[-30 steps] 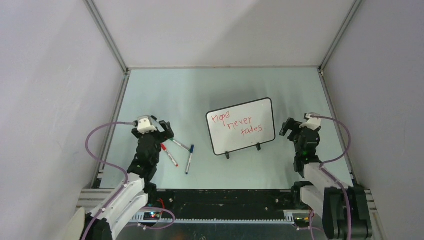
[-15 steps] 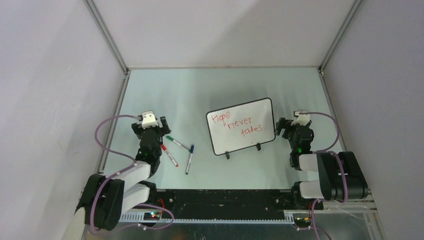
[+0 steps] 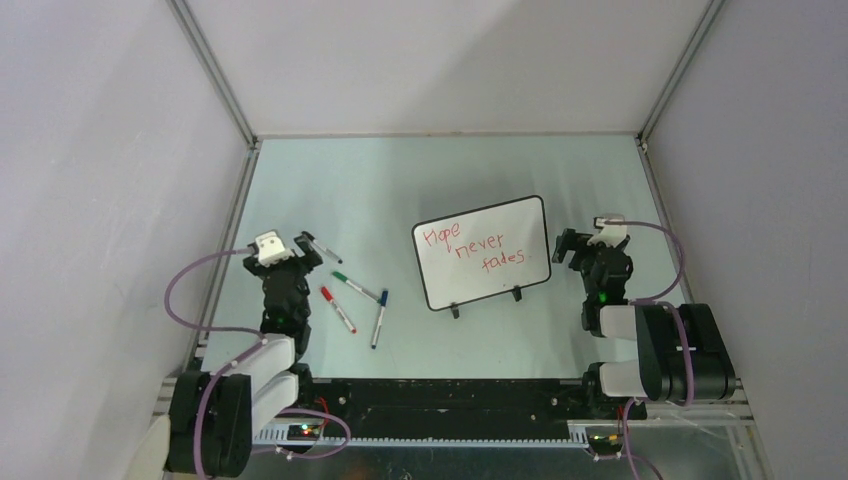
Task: Write a sentence on the whiteboard
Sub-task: Reset both arms
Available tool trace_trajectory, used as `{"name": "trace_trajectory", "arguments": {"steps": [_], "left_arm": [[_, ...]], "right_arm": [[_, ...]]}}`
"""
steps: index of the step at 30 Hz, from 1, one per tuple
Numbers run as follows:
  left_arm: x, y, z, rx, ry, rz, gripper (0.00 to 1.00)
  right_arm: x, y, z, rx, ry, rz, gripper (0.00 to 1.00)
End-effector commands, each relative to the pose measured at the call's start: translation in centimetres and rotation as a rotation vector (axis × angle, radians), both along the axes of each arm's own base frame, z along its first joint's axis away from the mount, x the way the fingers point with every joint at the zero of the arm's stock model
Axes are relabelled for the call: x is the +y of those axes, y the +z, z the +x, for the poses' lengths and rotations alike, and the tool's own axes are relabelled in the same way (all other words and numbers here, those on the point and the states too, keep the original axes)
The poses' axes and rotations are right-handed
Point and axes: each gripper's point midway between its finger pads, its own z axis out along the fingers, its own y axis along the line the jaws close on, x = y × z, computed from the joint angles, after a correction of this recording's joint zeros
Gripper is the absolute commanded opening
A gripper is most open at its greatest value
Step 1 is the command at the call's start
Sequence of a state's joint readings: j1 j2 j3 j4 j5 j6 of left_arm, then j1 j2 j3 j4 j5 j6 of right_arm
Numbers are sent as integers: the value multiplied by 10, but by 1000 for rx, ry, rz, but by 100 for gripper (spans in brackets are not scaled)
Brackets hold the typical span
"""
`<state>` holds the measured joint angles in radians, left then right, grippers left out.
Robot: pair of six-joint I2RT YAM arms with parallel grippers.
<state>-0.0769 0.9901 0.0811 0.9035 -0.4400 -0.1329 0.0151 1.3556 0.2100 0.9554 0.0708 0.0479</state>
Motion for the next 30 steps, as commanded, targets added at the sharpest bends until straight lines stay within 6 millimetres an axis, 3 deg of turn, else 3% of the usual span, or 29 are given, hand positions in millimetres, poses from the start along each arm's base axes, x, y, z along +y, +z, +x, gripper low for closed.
{"name": "trace_trajectory", "arguments": {"steps": [1,5,9,11,12,13,15,16,17,21,30], "left_arm": [[1,17,4,-84,-22,-67,97],[8,18,-2,-64,-19,-2,97],[-4,28,-1,-113,-107,98,91],[-17,13,9,-57,-191,147,88],[-19,19,13,-83,-202,166,88],[-18,3,18,-36,-205,169,88],[-15,15,26,-80,-181,168,94],[-14,5,33,-7,-177,158,98],[-11,-4,35,41,-166,150,99],[3,0,39,40,-75,108,99],[2,1,39,36,-78,106,100]], "right_arm": [[4,19,12,-57,25,7,99],[4,20,12,-58,26,9,99],[4,19,12,-57,28,9,99],[4,19,12,-56,29,9,99],[4,19,12,-57,29,9,99],[4,19,12,-56,29,9,99],[5,19,12,-55,30,10,99],[4,19,12,-56,29,9,99],[5,19,12,-56,31,9,99],[-4,19,12,-55,8,11,99],[-5,19,12,-53,8,11,99]]}}
